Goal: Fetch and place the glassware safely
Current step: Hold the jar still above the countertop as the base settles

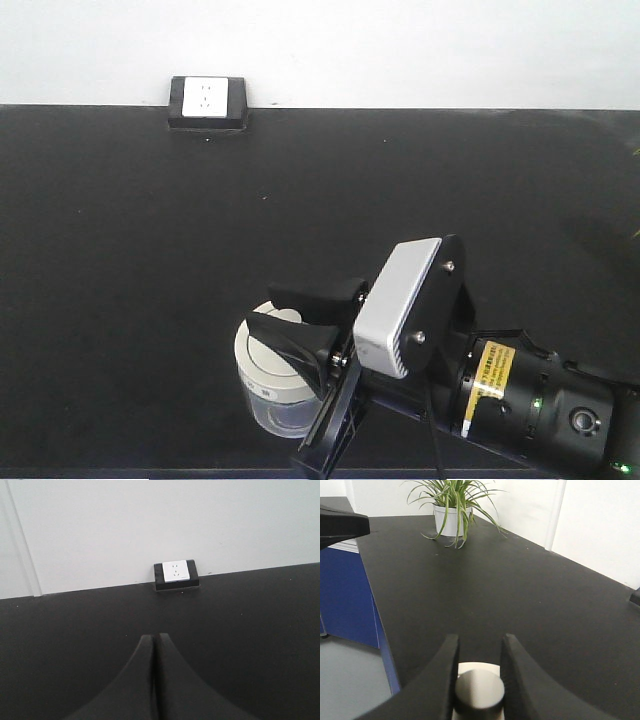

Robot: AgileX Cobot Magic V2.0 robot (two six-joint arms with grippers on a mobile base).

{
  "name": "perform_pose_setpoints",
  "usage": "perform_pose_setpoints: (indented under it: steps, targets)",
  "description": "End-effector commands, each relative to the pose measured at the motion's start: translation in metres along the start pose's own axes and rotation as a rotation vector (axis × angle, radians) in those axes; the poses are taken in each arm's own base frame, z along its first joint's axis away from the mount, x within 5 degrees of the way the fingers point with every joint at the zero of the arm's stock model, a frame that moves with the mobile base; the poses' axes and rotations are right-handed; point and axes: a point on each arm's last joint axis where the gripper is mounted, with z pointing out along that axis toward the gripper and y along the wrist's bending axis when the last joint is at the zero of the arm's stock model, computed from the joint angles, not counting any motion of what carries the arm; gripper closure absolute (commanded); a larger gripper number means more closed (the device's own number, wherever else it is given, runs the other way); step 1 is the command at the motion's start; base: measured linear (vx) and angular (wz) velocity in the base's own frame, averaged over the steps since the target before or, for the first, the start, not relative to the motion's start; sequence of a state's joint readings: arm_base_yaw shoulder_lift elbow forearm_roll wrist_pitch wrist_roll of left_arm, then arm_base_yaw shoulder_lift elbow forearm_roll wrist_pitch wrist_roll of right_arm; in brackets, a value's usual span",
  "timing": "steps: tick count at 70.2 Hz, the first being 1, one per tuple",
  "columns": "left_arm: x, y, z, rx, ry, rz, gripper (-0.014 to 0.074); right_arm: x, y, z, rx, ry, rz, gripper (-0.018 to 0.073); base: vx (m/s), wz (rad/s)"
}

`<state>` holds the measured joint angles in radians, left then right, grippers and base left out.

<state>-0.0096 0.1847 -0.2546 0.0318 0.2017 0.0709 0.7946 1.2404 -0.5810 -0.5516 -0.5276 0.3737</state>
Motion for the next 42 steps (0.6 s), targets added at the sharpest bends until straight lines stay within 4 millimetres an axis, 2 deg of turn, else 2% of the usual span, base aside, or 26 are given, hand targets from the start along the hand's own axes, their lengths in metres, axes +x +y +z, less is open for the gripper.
perform_pose_setpoints:
  steps: [1,42]
  targets:
    - [-0.0142,0.0008,-0.0007,0.001,-0.085,-0.014,0.0603,-0.0263,0.0004,-0.0025,-0.017,-0.149,-0.001,0.0560,0.06,-0.01]
    - [-0.0142,0.0008,-0.0007,0.001,-0.085,-0.014,0.0603,-0.0263,0.0004,-0.0025,-0.017,-0.149,-0.001,0.0560,0.03,0.00]
